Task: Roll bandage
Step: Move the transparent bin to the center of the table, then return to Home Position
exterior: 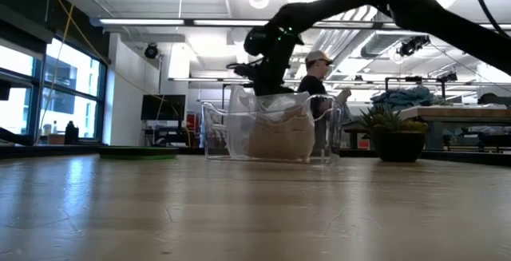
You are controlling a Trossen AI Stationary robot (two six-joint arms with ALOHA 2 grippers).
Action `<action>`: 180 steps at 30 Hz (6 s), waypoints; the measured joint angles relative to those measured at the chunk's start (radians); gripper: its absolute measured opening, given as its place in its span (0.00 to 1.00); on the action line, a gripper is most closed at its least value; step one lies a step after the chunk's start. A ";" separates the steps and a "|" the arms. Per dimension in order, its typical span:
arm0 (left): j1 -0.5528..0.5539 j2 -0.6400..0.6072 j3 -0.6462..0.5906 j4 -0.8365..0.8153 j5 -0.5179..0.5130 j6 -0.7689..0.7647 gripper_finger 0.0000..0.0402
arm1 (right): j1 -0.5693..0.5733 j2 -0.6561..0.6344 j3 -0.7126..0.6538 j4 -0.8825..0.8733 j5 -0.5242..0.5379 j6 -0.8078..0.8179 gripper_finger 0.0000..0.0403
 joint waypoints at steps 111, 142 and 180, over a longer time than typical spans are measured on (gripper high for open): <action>0.215 -0.273 -0.633 0.214 0.266 0.086 0.00 | 0.155 -1.516 -1.496 0.568 0.206 0.255 0.00; 0.214 -0.354 -0.738 0.134 0.163 -0.229 0.00 | 0.383 -1.751 -2.119 1.609 -0.159 0.168 0.00; 0.213 -0.354 -0.737 0.134 0.163 -0.228 0.00 | 0.610 -2.291 -2.313 1.138 0.150 -0.359 0.00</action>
